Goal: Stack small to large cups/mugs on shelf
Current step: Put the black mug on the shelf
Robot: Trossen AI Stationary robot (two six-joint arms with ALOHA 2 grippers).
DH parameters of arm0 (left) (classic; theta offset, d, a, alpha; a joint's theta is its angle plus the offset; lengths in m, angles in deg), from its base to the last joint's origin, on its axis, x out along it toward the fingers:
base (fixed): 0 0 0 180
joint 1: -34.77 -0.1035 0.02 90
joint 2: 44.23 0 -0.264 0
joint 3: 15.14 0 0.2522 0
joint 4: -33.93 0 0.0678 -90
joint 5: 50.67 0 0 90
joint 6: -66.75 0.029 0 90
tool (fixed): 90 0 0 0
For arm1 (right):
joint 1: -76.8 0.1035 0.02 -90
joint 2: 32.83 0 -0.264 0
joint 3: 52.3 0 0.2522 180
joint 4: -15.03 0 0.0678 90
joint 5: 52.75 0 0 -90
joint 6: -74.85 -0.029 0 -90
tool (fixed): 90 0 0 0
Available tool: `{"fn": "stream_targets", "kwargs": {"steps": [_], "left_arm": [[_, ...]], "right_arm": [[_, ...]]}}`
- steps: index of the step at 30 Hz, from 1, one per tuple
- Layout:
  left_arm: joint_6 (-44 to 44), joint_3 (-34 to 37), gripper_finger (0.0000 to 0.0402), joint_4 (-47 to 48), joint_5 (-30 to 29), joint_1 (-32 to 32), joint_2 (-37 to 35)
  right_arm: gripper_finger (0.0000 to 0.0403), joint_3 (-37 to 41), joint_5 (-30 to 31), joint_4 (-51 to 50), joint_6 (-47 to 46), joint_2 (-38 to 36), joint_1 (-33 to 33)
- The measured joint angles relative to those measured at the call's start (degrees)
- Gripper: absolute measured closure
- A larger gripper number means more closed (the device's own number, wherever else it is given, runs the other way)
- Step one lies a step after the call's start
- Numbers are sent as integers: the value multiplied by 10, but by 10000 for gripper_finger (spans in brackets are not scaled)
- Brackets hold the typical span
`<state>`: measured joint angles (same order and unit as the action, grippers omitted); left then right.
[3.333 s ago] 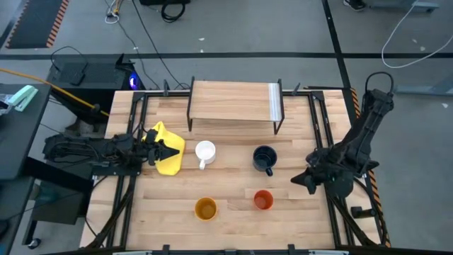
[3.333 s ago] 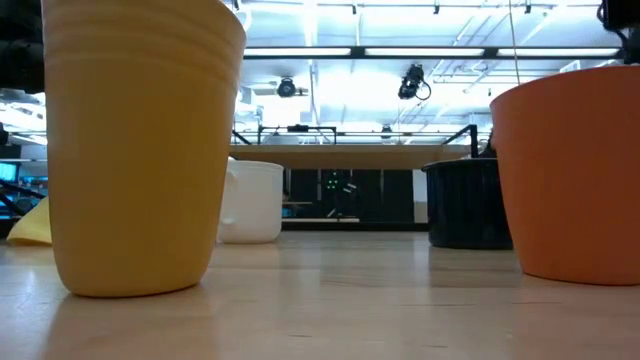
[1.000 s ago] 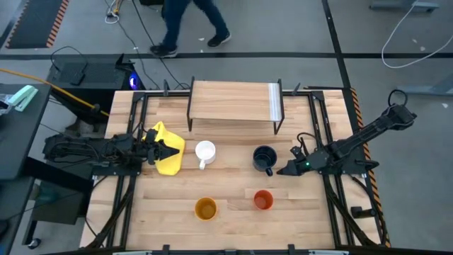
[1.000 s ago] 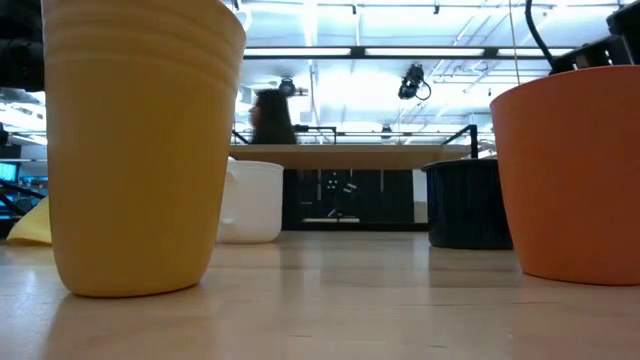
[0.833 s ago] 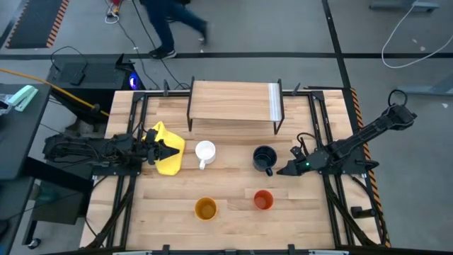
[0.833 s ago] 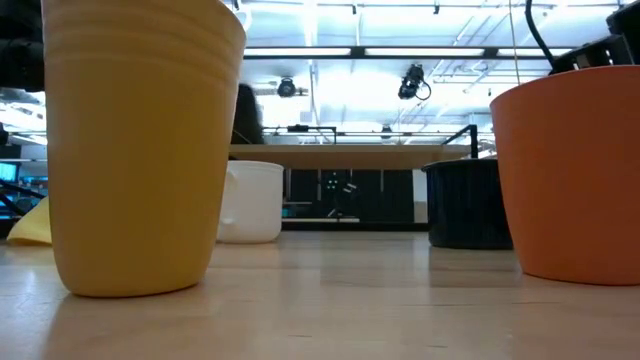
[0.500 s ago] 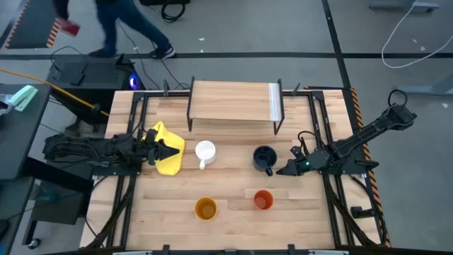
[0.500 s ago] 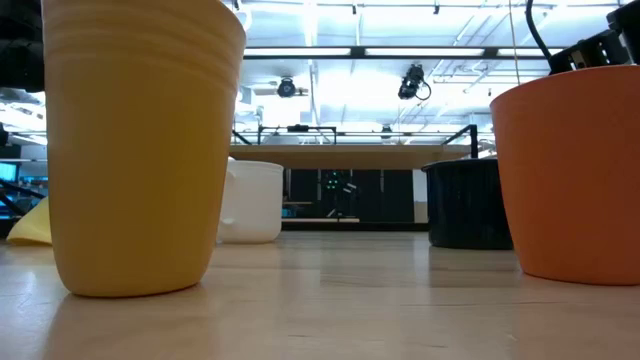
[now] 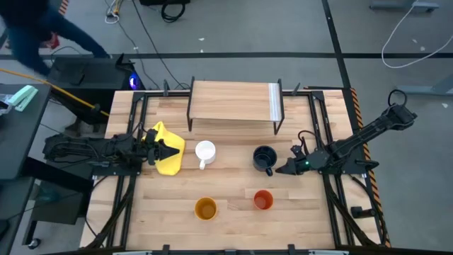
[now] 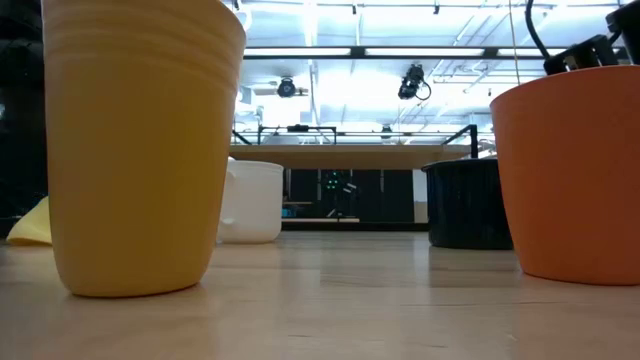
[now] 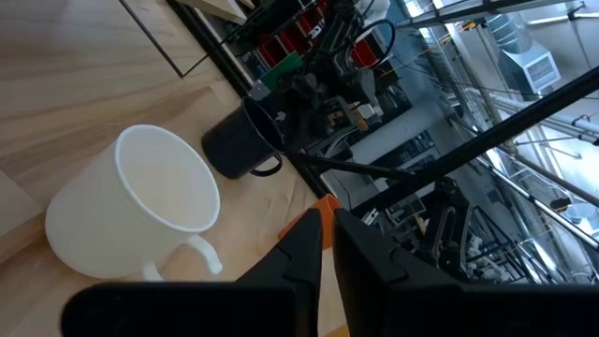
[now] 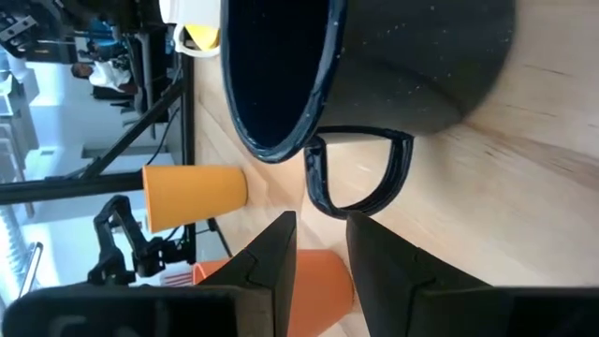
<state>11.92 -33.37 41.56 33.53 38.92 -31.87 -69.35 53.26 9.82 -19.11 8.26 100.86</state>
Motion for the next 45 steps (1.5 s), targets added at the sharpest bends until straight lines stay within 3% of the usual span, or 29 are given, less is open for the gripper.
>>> {"fn": "stream_targets", "kwargs": {"steps": [11,23,36,45], "left_arm": [[-12,0,367,0,0,0,0],[-15,0,366,0,0,0,0],[-16,0,358,0,0,0,0],[-15,0,359,0,0,0,0]], "right_arm": [[297,0,2,56,5,48,0],[297,-41,9,49,24,142,-3],[297,-75,7,53,40,187,-5],[297,-94,-7,80,59,238,-38]]}}
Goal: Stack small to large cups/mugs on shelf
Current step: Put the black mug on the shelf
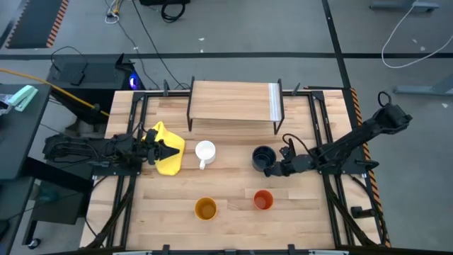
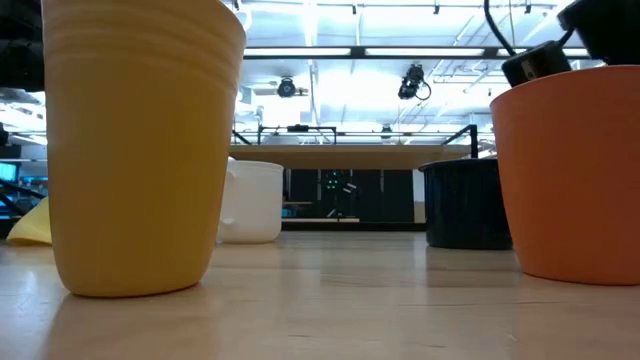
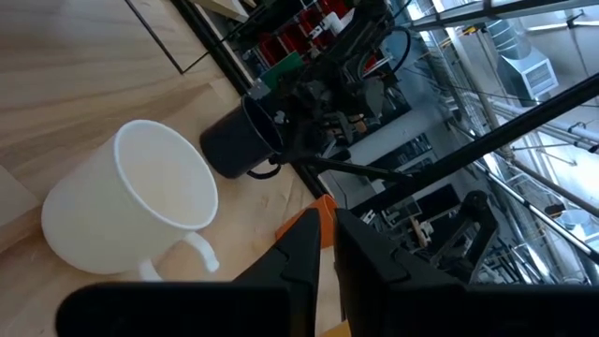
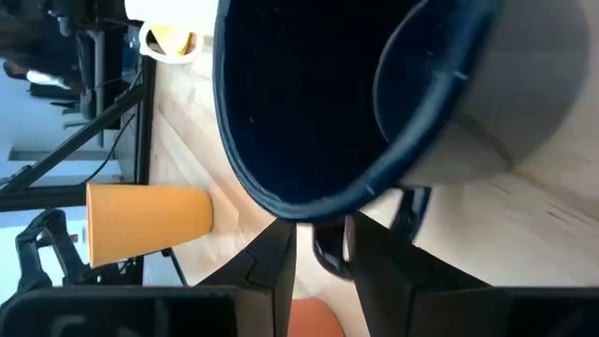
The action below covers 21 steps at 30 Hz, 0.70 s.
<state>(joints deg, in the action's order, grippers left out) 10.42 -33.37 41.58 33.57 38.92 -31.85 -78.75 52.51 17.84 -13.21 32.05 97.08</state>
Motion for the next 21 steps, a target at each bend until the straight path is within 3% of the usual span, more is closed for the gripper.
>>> {"fn": "stream_targets", "kwargs": {"steps": [7,21], "left_arm": [[0,0,361,0,0,0,0],[-4,0,361,0,22,0,0]], "right_arm": [[297,-2,-45,19,8,31,-19],[298,-1,-49,73,32,38,-34]]}}
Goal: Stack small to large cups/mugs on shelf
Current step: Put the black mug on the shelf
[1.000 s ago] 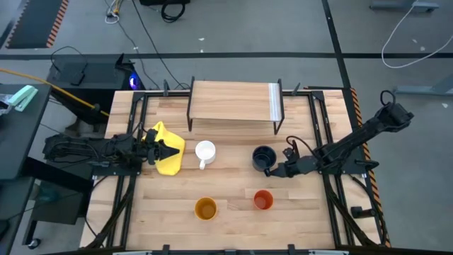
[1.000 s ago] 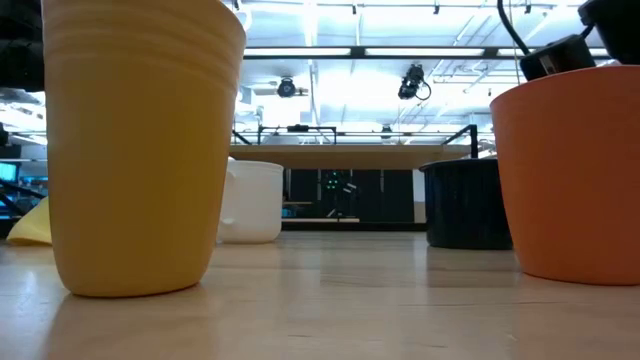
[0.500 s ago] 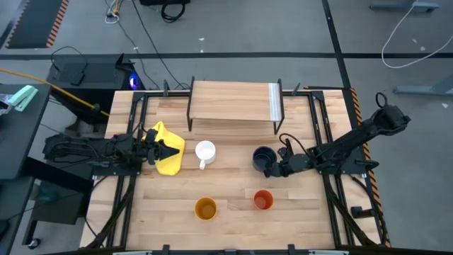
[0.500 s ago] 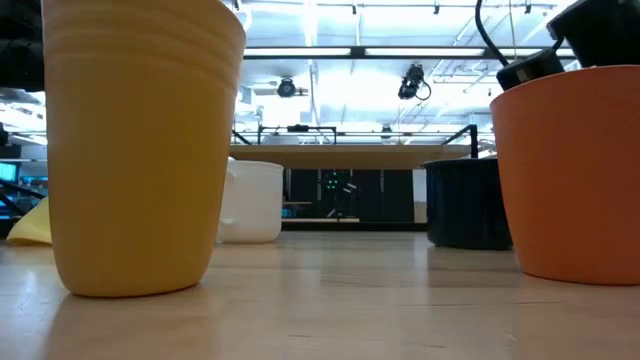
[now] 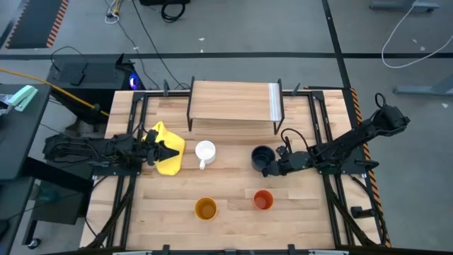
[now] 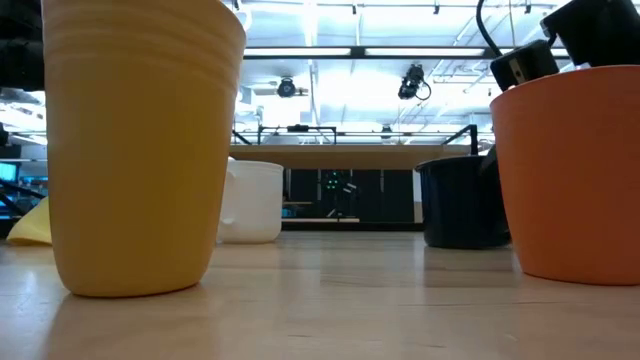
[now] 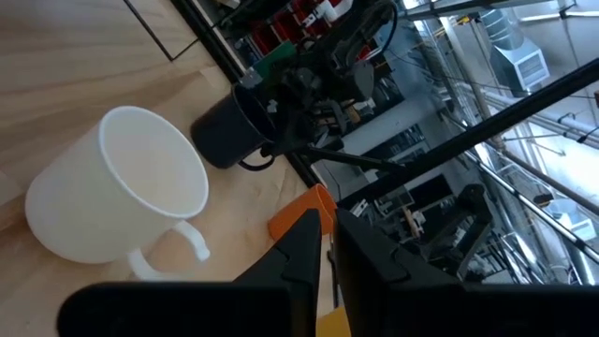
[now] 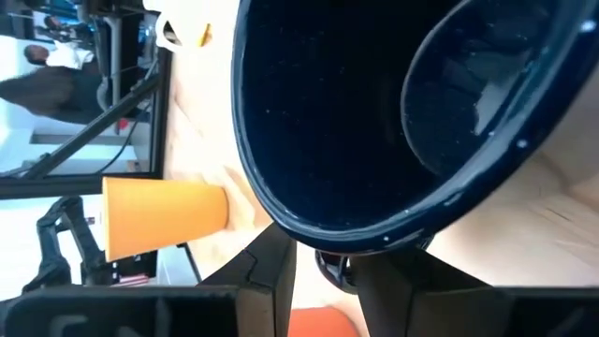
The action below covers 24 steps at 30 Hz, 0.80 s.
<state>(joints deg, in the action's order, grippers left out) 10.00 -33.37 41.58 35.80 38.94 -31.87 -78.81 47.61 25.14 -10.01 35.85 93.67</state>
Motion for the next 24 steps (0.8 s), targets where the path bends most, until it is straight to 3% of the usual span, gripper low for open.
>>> {"fn": "stream_targets", "kwargs": {"steps": [7,18,24], "left_arm": [[-1,0,361,0,0,0,0],[-9,0,364,0,1,0,0],[-11,0,367,0,4,0,0]], "right_arm": [[308,0,-2,0,-2,0,0],[358,0,-2,-12,-5,2,0],[361,-1,-1,-1,-3,17,0]]}}
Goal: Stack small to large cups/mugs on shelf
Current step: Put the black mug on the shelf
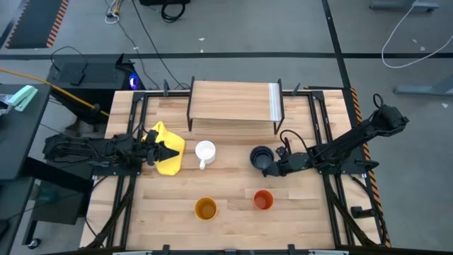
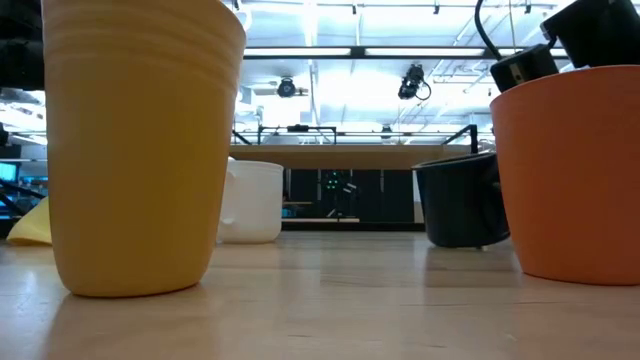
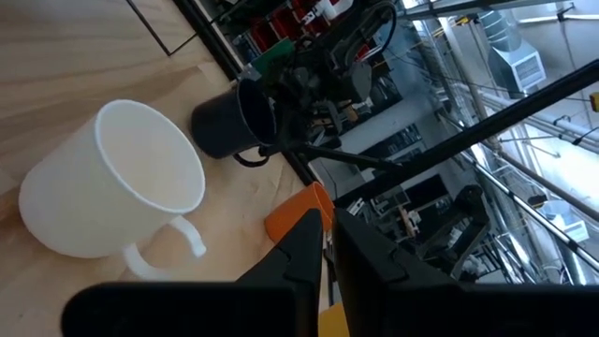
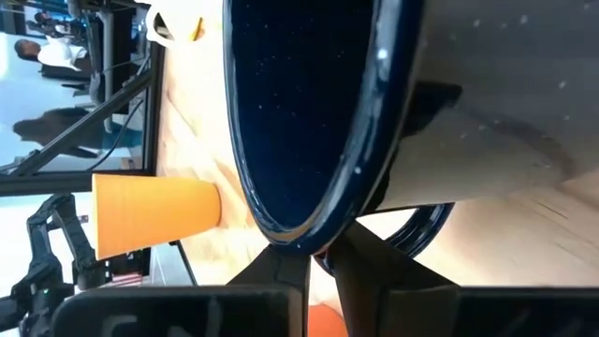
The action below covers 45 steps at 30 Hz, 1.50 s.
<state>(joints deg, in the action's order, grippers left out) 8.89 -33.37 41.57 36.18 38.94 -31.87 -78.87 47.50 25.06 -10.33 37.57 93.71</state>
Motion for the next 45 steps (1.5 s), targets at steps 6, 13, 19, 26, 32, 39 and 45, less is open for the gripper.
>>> {"fn": "stream_targets", "kwargs": {"steps": [6,13,19,26,32,39,45], "left_arm": [[0,0,361,0,0,0,0],[0,0,368,0,0,0,0],[0,0,365,0,0,0,0],[-1,0,361,0,0,0,0],[-1,0,369,0,0,0,0],[-1,0,369,0,0,0,0],[-5,0,367,0,0,0,0]], "right_arm": [[364,1,0,8,9,3,0],[377,2,-1,23,12,3,0],[390,2,-2,41,14,4,0],[391,2,-4,112,30,4,0],[392,2,-5,195,51,3,0],[392,2,-5,266,56,3,-3],[392,-11,29,318,67,0,-25]]}}
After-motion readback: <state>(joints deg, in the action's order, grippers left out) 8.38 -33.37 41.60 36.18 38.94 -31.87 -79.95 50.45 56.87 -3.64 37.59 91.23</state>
